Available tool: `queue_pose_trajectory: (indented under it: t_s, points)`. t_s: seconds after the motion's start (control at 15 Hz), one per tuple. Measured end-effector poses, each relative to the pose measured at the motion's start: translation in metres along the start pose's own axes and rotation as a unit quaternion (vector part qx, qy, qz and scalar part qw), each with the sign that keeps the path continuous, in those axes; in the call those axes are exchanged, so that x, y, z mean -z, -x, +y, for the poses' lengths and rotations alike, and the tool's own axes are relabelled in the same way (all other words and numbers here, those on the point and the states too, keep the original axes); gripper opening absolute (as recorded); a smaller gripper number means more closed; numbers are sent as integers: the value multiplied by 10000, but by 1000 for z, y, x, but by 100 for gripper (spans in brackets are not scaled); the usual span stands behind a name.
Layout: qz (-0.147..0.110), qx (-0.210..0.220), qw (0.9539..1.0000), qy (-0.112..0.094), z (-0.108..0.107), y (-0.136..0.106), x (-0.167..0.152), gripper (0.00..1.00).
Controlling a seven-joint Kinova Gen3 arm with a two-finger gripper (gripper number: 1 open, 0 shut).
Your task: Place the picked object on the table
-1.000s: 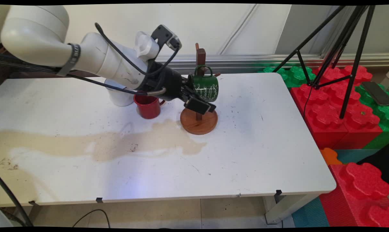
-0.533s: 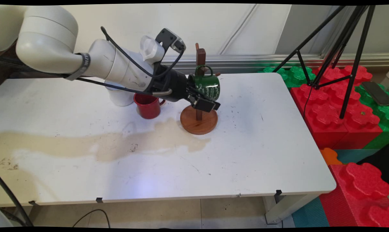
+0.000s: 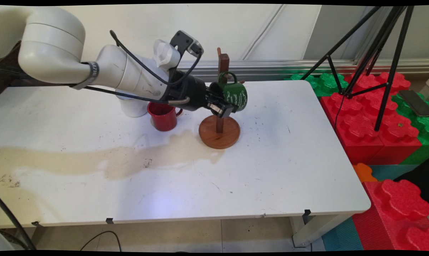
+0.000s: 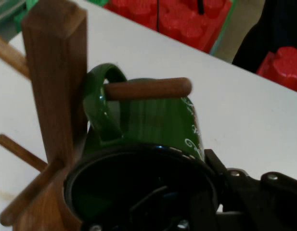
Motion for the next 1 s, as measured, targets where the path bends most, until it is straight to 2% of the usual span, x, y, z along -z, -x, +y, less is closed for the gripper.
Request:
queue_pose_trajectory:
  t_s: [0.47,1.0]
  points:
    - [138,143,9998,9,1,3,16,0]
    - [335,-3,9991,268,12,-3,39,0]
